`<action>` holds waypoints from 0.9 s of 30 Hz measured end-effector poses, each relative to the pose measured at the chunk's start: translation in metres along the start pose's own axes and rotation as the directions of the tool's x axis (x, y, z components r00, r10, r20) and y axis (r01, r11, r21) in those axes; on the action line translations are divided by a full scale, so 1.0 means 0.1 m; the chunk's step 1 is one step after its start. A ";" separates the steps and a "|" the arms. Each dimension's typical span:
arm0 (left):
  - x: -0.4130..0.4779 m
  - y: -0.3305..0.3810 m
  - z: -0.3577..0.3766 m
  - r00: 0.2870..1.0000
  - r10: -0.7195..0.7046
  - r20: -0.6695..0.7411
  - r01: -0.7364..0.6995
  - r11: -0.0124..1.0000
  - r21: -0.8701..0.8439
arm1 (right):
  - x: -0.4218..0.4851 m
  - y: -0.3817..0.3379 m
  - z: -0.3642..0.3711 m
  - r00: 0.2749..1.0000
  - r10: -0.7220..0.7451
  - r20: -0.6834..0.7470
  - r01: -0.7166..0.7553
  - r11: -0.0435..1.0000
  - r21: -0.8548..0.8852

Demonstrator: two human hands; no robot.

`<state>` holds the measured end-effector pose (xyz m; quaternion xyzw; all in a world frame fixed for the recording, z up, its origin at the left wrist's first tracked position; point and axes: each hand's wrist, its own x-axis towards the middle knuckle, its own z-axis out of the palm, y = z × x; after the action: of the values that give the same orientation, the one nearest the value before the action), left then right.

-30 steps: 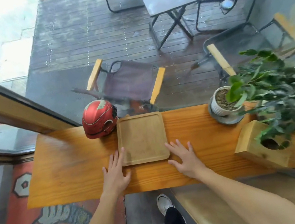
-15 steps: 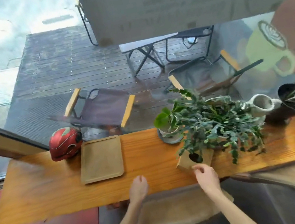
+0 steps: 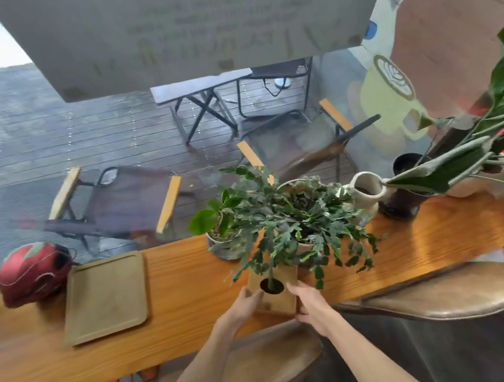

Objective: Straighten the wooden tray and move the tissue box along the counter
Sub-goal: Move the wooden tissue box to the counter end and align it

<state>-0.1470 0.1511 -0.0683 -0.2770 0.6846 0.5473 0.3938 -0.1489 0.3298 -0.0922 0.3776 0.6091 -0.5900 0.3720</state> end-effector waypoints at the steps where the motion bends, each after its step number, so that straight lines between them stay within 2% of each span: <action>1: -0.06 -0.03 -0.01 1.000 -0.006 -0.005 0.005 1.000 -0.027 | -0.02 0.01 0.03 1.000 -0.009 0.007 0.009 1.000 -0.011; 5: -0.28 -0.17 -0.21 0.987 0.028 -0.161 -0.024 0.999 0.028 | -0.41 -0.14 0.27 0.998 -0.056 0.042 0.057 0.998 -0.038; 7: -0.38 -0.26 -0.34 0.973 0.067 -0.221 -0.076 0.997 -0.032 | -0.51 -0.18 0.40 0.993 -0.097 0.071 0.103 0.991 -0.091; 12: -0.73 -0.51 -0.67 0.943 0.059 -0.326 -0.133 0.969 -0.210 | -0.64 -0.20 0.86 0.975 -0.153 0.158 0.179 0.970 -0.163; 16: -1.03 -0.74 -0.85 0.939 0.061 -0.338 -0.178 0.928 -0.326 | -0.75 -0.15 1.23 0.957 -0.205 0.208 0.254 0.935 -0.248; 20: -1.30 -1.03 -1.18 0.890 0.072 -0.450 -0.255 0.896 -0.362 | -0.93 -0.03 1.63 0.905 -0.302 0.299 0.388 0.874 -0.293; 27: -2.06 -1.47 -1.98 0.765 0.101 -0.637 -0.451 0.790 -0.416 | -1.41 0.42 2.51 0.844 -0.255 0.473 0.400 0.886 -0.236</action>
<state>0.0362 -0.0881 0.0450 -0.4225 0.6200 0.6608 -0.0208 -0.0472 0.0764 0.0095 0.0608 0.6571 -0.6048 0.4459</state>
